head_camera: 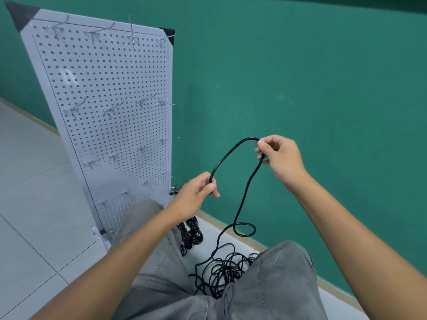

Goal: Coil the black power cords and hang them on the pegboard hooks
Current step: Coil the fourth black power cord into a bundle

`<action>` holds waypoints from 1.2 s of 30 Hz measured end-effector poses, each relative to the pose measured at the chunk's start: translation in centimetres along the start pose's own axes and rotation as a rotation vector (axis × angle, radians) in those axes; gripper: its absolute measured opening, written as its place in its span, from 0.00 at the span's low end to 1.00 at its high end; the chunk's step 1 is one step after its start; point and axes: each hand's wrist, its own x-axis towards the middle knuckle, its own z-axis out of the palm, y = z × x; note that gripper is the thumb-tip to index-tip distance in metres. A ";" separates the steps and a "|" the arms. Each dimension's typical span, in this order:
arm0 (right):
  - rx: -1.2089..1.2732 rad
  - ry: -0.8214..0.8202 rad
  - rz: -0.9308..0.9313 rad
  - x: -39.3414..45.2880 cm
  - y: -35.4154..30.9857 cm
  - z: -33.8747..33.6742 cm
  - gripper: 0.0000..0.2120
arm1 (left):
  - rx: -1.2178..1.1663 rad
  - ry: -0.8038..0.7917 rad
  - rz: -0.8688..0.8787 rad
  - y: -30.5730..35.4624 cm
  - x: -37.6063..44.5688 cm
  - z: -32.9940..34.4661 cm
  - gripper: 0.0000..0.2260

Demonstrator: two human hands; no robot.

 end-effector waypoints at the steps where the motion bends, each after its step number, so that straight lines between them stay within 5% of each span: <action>1: -0.019 -0.004 0.001 0.0 0.4 0.1 0.05 | -0.036 -0.002 0.009 0.3 -0.2 -0.3 0.07; 10: -0.064 -0.436 -0.041 -3.5 0.7 2.0 0.06 | -0.326 0.033 -0.032 4.9 -1.3 -3.2 0.14; 19: 0.280 -0.246 0.105 -5.5 -0.1 3.1 0.10 | -0.619 0.084 -0.047 5.1 -3.5 -3.8 0.17; 23: 0.439 -0.187 0.202 -5.9 -0.8 3.5 0.09 | -0.518 0.061 0.069 3.0 -5.4 -2.7 0.11; 28: 0.627 -0.183 0.287 -6.5 -1.7 4.6 0.09 | -0.482 0.163 0.069 2.1 -6.6 -1.5 0.16; 33: 0.609 -0.206 0.301 -7.3 -1.8 5.6 0.10 | -0.757 0.344 -0.019 1.0 -6.6 -1.6 0.11; 36: 0.398 -0.295 0.174 -8.4 -1.6 6.7 0.11 | -0.913 0.373 -0.052 1.6 -6.9 -2.2 0.12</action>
